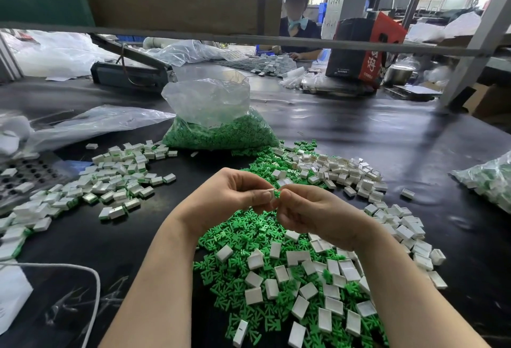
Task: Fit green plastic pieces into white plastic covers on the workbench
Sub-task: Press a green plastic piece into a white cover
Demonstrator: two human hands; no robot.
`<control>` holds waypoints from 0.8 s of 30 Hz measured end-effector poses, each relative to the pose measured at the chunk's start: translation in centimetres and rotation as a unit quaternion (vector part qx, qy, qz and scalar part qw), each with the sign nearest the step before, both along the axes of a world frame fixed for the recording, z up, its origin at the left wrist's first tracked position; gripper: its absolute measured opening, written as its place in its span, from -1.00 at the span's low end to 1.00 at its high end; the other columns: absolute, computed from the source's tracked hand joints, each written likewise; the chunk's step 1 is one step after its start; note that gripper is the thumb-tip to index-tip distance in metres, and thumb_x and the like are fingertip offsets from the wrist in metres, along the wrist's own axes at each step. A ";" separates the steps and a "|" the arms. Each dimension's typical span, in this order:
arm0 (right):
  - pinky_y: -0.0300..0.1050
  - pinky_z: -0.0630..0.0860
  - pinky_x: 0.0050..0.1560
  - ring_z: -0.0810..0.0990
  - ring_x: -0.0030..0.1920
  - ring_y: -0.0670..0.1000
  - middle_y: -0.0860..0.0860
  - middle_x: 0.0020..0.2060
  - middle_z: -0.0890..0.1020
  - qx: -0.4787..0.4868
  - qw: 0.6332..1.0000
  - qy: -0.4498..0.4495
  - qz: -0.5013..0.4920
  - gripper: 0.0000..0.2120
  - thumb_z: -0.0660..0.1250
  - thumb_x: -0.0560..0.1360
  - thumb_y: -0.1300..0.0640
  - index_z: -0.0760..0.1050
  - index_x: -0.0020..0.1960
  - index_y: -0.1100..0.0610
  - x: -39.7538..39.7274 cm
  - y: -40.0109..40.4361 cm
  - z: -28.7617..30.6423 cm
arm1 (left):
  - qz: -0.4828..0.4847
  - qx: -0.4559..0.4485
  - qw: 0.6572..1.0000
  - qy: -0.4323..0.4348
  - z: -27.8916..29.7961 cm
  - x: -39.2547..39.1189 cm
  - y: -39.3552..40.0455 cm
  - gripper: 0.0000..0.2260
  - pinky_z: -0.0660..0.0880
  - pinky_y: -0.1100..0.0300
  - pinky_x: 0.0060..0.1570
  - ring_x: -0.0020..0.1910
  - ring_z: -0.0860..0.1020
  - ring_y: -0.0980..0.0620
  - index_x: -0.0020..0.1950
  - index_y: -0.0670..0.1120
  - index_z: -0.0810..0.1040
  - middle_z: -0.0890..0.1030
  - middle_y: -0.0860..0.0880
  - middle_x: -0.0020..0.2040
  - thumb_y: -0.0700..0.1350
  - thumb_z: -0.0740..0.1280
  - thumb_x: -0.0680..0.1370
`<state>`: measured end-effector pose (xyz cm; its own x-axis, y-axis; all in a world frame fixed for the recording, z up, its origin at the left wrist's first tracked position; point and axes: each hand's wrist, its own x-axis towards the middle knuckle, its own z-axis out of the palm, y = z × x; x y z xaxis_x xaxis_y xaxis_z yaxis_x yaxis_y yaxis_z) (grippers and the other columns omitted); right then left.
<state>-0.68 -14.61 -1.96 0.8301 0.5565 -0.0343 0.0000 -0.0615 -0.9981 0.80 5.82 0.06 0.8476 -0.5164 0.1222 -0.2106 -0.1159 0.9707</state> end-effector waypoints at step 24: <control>-0.25 0.57 -0.15 0.60 -0.27 -0.02 0.09 -0.27 0.59 0.273 0.954 0.124 0.001 -0.60 0.58 0.31 -0.05 0.60 -0.06 0.22 0.2 1.6 -0.7 | -0.015 -0.038 0.998 -0.049 -0.2 0.0 -1.2 -0.91 0.46 0.36 -0.02 -0.14 0.56 0.19 -0.07 -0.15 0.63 0.55 0.19 -0.22 -0.21 0.33 0.52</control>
